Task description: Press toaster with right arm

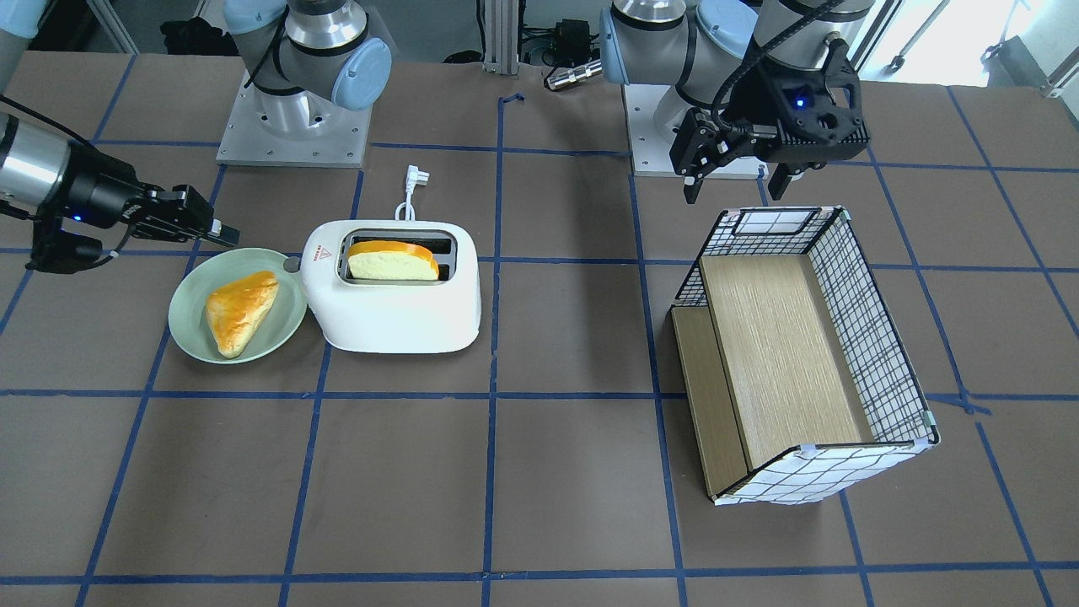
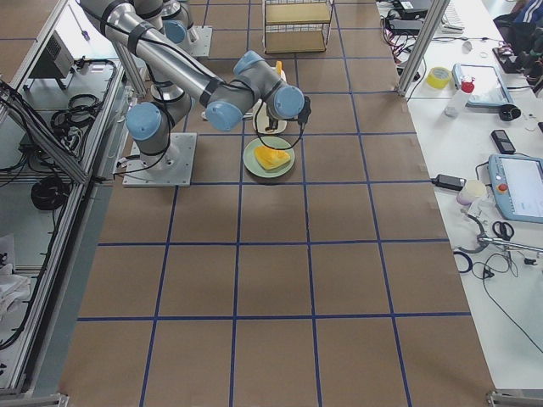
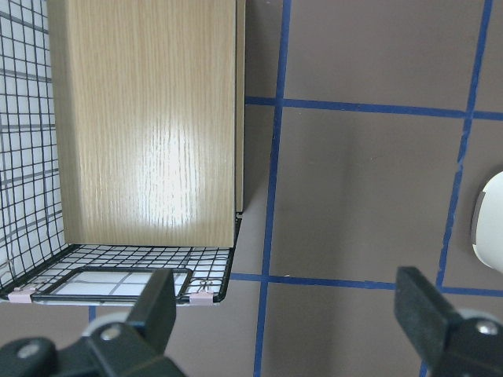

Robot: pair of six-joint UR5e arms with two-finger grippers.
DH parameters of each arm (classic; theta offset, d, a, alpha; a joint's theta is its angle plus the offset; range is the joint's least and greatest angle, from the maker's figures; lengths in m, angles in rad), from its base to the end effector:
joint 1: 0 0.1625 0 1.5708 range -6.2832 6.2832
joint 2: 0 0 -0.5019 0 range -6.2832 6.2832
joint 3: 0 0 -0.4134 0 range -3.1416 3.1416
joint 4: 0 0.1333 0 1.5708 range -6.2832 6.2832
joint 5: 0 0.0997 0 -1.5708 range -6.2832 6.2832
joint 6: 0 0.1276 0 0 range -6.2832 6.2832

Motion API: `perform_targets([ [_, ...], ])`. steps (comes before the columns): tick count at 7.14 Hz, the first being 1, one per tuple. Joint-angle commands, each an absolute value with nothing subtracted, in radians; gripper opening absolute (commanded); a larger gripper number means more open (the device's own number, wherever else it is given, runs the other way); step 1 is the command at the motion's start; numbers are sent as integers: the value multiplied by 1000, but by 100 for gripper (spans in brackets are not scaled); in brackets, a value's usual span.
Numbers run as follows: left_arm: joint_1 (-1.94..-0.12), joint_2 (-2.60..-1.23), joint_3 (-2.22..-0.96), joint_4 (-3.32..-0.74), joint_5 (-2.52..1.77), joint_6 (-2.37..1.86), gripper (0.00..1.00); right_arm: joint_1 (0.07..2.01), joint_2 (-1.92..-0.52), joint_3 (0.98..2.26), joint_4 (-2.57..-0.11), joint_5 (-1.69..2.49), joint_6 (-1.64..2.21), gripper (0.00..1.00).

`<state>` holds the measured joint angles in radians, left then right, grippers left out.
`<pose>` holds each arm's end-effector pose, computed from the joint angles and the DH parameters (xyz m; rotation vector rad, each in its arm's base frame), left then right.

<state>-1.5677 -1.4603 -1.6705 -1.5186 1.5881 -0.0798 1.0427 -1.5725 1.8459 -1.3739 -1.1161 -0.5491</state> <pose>-0.1297 -0.4660 0.5447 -0.1304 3.1224 -0.0994 -0.0552 -0.4704 0.4054 0.1127 2.5106 0.2183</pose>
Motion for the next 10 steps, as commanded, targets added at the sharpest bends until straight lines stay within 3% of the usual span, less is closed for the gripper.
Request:
perform_targets([
  [1,-1568,-1460,-1671,-1519,1589,-80,100,1074,-1605,1610,-1249,-1303,-415,4],
  [4,-1568,-1460,-1671,-1519,1588,-80,100,1428,-1559,1406,-1252,-1561,-37,4],
  [6,-1568,-1460,-1671,-1519,1588,-80,100,1598,-1534,1390,-1329,-1600,119,13],
  [8,-1568,-1460,-1671,-1519,1588,-80,100,1611,-1532,1414,-1409,-1597,185,25],
  [9,-1568,-1460,-1671,-1519,1588,-80,100,1612,-1526,1426,-1469,-1598,230,50],
  [10,-1568,-1460,-1671,-1519,1589,-80,100,1614,-1520,1431,-1512,-1598,233,88],
])
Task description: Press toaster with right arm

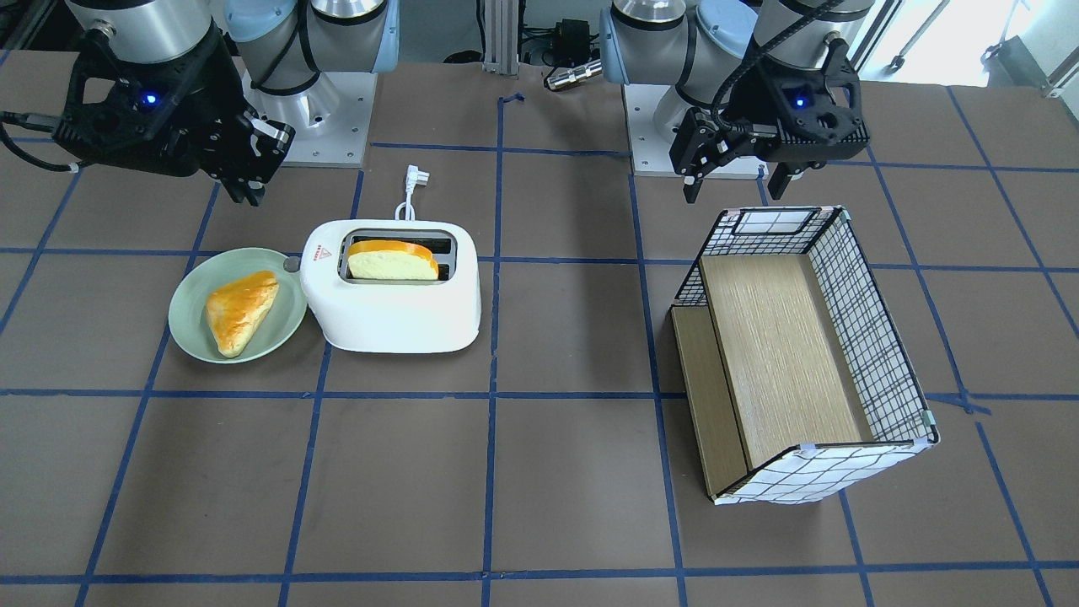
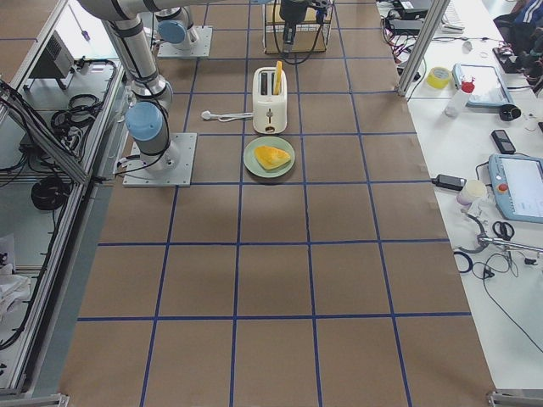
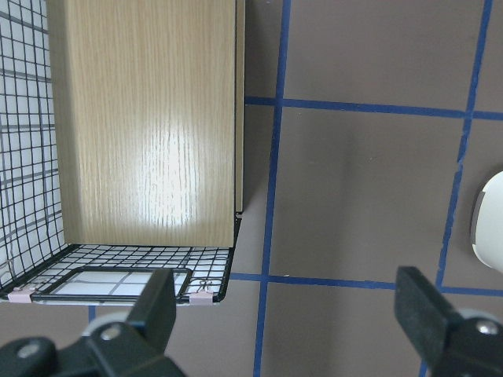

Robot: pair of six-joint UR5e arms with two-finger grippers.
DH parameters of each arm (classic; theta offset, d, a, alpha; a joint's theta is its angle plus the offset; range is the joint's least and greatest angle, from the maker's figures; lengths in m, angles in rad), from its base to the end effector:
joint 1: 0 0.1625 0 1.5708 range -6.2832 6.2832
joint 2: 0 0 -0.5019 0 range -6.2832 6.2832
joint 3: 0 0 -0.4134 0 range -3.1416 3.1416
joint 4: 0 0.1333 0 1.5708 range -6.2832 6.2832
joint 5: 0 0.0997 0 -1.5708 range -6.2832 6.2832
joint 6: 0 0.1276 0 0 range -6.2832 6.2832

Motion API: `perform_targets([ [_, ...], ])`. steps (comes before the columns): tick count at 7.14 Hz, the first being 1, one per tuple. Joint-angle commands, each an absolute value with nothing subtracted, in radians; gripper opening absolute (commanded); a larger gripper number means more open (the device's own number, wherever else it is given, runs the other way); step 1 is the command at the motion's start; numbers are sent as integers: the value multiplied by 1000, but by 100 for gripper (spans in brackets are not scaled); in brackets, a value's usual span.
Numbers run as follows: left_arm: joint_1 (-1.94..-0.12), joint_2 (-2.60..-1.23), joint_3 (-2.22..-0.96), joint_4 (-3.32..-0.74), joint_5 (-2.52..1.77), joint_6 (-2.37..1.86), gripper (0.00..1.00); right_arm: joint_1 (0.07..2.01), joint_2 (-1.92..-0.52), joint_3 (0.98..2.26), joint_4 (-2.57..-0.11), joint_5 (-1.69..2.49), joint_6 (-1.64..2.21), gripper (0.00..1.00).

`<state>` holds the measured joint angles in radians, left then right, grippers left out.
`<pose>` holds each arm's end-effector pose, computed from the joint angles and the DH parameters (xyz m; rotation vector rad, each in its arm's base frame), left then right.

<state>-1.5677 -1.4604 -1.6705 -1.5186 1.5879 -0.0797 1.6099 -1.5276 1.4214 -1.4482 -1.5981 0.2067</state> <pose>-0.1297 -0.4660 0.5447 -0.1302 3.1226 -0.0993 0.1505 -0.5249 0.5786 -0.2602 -3.1015 -0.0201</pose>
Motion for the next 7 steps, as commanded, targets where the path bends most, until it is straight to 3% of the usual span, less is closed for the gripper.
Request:
perform_targets([
  [1,-1568,-1460,-1671,-1519,1588,-80,100,1614,-1513,1431,-1531,-1604,230,98],
  [7,-1568,-1460,-1671,-1519,1588,-80,100,1614,-1511,1431,-1559,-1594,232,100],
])
